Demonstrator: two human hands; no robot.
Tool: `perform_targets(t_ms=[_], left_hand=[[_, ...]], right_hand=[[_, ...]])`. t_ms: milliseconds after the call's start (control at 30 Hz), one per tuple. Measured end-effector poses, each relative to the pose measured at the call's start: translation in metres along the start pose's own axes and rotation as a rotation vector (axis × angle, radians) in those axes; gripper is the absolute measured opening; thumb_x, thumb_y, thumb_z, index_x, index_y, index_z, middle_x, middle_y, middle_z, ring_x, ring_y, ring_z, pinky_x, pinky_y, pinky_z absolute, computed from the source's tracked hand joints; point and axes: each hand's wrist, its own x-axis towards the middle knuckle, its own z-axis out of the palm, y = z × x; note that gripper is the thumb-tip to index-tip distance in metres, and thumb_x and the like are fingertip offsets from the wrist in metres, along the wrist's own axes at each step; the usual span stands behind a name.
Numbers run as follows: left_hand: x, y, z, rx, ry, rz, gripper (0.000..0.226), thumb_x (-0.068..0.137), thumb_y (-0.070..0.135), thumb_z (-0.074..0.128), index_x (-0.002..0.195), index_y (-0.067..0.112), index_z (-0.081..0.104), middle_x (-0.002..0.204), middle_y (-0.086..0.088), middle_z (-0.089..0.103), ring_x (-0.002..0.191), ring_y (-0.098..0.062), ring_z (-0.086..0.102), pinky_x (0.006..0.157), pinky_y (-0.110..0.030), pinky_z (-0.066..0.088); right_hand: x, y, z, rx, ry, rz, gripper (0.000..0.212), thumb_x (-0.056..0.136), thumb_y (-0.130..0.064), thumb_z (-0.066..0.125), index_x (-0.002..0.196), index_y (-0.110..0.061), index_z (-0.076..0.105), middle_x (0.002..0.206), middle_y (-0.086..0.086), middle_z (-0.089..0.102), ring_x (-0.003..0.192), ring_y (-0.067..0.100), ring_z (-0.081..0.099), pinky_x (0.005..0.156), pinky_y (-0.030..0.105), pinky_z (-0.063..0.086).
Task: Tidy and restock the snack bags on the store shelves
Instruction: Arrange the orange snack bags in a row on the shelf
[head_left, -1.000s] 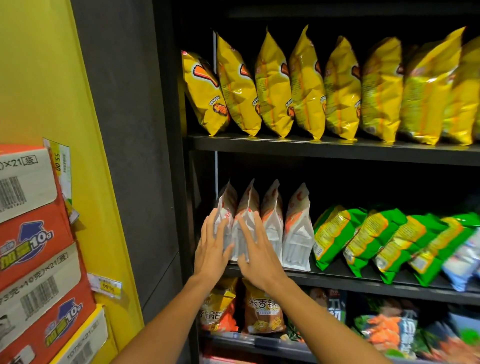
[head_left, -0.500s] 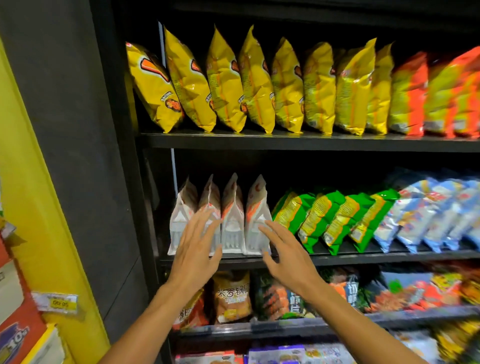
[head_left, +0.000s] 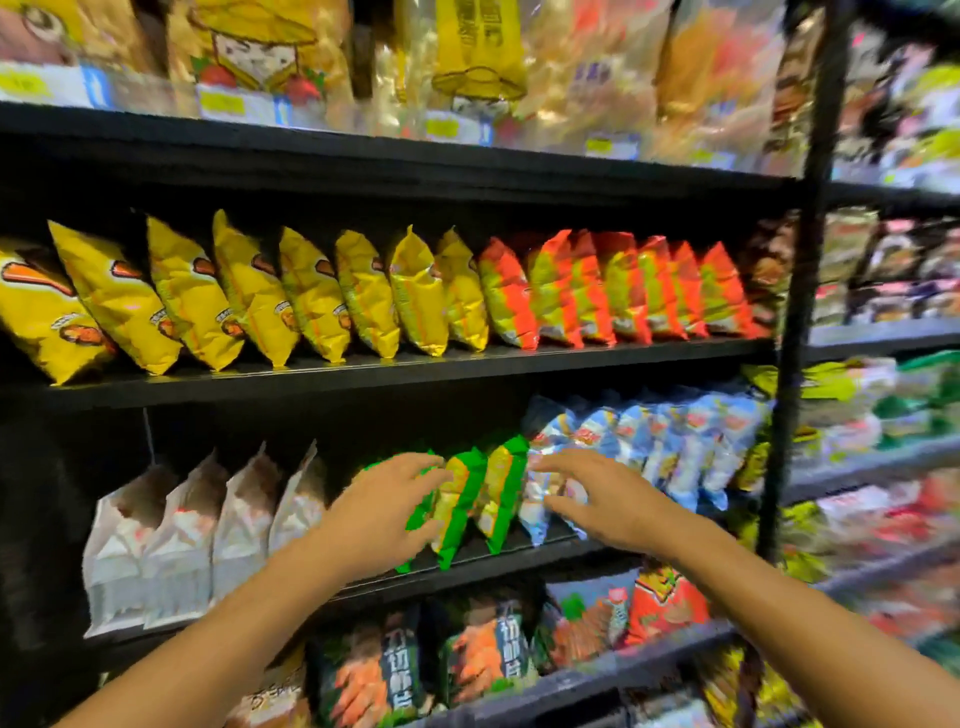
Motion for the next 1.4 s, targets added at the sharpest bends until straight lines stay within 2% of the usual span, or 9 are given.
perform_targets(t_ms=[100, 167, 300, 567, 733, 900, 1033, 1200, 1400], left_hand=[[0.047, 0.046, -0.011, -0.001, -0.046, 0.006, 0.079, 0.085, 0.067, 0.030, 0.149, 0.025, 0.049, 0.157, 0.003, 0.045, 0.146, -0.019, 0.039, 0.118, -0.034, 0.033], [0.075, 0.072, -0.020, -0.005, -0.046, 0.039, 0.071, 0.092, 0.063, 0.038, 0.152, 0.025, 0.046, 0.158, 0.004, 0.041, 0.148, -0.017, 0.035, 0.119, -0.032, 0.030], [0.121, 0.107, -0.024, 0.029, -0.029, 0.079, 0.071, 0.092, 0.064, 0.035, 0.151, 0.025, 0.047, 0.157, 0.003, 0.044, 0.146, -0.018, 0.037, 0.116, -0.030, 0.031], [0.218, 0.129, 0.007, 0.052, 0.000, 0.185, 0.058, 0.102, 0.048, 0.053, 0.154, 0.023, 0.044, 0.159, 0.002, 0.040, 0.148, -0.020, 0.034, 0.116, -0.034, 0.031], [0.294, 0.125, 0.030, 0.054, 0.025, 0.252, 0.081, 0.088, 0.066, 0.023, 0.154, 0.023, 0.042, 0.159, -0.001, 0.040, 0.147, -0.023, 0.034, 0.117, -0.036, 0.029], [0.378, 0.119, 0.050, 0.082, 0.120, 0.362, 0.060, 0.103, 0.049, 0.051, 0.155, 0.022, 0.040, 0.161, -0.002, 0.036, 0.149, -0.026, 0.031, 0.121, -0.037, 0.024], [0.430, 0.128, 0.071, 0.101, 0.169, 0.440, 0.056, 0.097, 0.046, 0.057, 0.145, 0.018, 0.053, 0.152, -0.007, 0.050, 0.142, -0.032, 0.044, 0.117, -0.042, 0.035], [0.477, 0.149, 0.089, 0.079, 0.173, 0.417, 0.061, 0.104, 0.050, 0.048, 0.157, 0.024, 0.037, 0.166, -0.002, 0.030, 0.156, -0.026, 0.018, 0.126, -0.036, 0.010], [0.524, 0.164, 0.098, 0.126, 0.242, 0.380, 0.065, 0.101, 0.053, 0.037, 0.155, 0.018, 0.043, 0.165, -0.006, 0.032, 0.155, -0.028, 0.021, 0.126, -0.038, 0.011]], right_hand=[[-0.028, 0.046, -0.040, -0.014, -0.002, 0.051, 0.048, 0.102, -0.046, 0.059, 0.148, -0.033, 0.051, 0.154, -0.010, 0.049, 0.135, 0.016, 0.051, 0.108, 0.034, 0.043], [-0.042, 0.071, -0.060, -0.011, -0.008, 0.082, 0.048, 0.103, -0.047, 0.057, 0.149, -0.037, 0.048, 0.157, -0.011, 0.045, 0.135, 0.015, 0.051, 0.108, 0.035, 0.044], [-0.056, 0.114, -0.086, 0.004, 0.030, 0.133, 0.049, 0.103, -0.049, 0.056, 0.150, -0.039, 0.046, 0.159, -0.012, 0.042, 0.139, 0.015, 0.048, 0.112, 0.039, 0.042], [-0.036, 0.190, -0.110, -0.007, 0.087, 0.209, 0.053, 0.103, -0.049, 0.056, 0.152, -0.034, 0.044, 0.159, -0.010, 0.042, 0.144, 0.016, 0.043, 0.114, 0.039, 0.040], [0.000, 0.237, -0.131, -0.094, 0.094, 0.241, 0.054, 0.103, -0.046, 0.058, 0.153, -0.031, 0.045, 0.158, -0.009, 0.044, 0.146, 0.014, 0.041, 0.117, 0.035, 0.037], [0.043, 0.281, -0.158, -0.154, 0.144, 0.272, 0.054, 0.103, -0.043, 0.059, 0.153, -0.029, 0.045, 0.157, -0.008, 0.045, 0.145, 0.015, 0.042, 0.117, 0.036, 0.038], [0.067, 0.321, -0.165, -0.160, 0.210, 0.285, 0.053, 0.100, -0.045, 0.062, 0.150, -0.033, 0.047, 0.153, -0.009, 0.050, 0.141, 0.015, 0.046, 0.115, 0.038, 0.041], [0.090, 0.368, -0.169, -0.142, 0.267, 0.270, 0.058, 0.100, -0.044, 0.063, 0.153, -0.031, 0.044, 0.153, -0.009, 0.049, 0.140, 0.014, 0.047, 0.114, 0.035, 0.042], [0.125, 0.418, -0.179, -0.059, 0.383, 0.204, 0.070, 0.100, -0.042, 0.064, 0.160, -0.030, 0.029, 0.162, -0.009, 0.036, 0.148, 0.015, 0.036, 0.117, 0.040, 0.040]])
